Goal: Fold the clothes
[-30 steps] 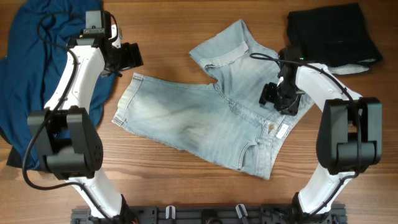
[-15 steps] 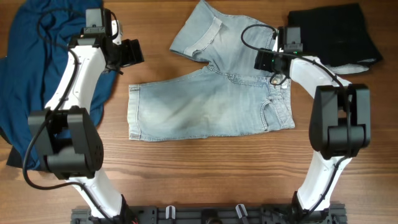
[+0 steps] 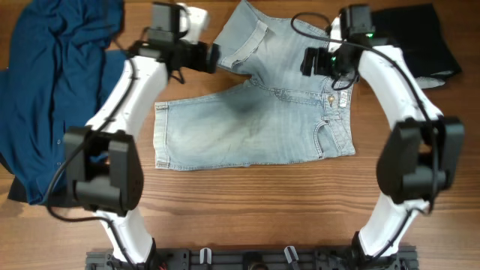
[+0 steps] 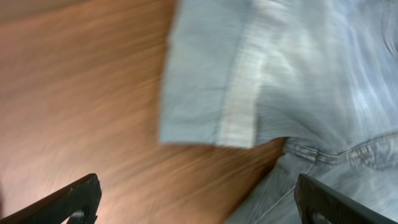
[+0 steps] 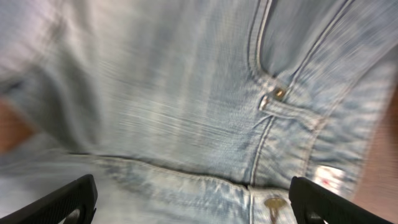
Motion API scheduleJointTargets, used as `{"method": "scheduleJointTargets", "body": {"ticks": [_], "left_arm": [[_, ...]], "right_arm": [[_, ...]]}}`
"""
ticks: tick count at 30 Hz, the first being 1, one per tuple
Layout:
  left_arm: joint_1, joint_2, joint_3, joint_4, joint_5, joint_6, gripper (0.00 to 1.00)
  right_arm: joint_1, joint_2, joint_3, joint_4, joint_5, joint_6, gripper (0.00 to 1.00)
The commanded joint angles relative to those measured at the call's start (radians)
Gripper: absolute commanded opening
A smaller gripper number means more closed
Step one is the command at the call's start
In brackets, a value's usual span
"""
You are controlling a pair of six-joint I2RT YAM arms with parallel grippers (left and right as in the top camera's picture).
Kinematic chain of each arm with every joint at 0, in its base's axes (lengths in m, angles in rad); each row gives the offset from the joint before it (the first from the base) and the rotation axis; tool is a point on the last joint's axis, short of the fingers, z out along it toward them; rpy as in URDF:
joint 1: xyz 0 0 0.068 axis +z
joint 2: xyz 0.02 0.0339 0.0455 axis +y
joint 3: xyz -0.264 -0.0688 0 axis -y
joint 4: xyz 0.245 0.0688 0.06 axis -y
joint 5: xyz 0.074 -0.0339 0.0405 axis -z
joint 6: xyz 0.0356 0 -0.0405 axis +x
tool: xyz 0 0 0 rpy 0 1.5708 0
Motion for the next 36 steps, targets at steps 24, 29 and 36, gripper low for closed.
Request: {"method": "scheduleJointTargets", "body": {"ticks": [24,29,36], "left_arm": [[-0.068,0.242,0.010,0.179,-0.014,0.382,0.94],[-0.076,0.292,0.010,0.200,-0.042,0.520,0.94],[-0.077,0.296,0.010,0.275,-0.082,0.530,0.85]], "right_arm": [[-0.058,-0.063,0.026,-0.022,-0.053,-0.012,0.99],[-0.058,-0.063,0.026,-0.014,-0.053,-0.012,0.99],[-0.058,-0.063,0.026,0.008,-0.053,0.010,0.99]]}}
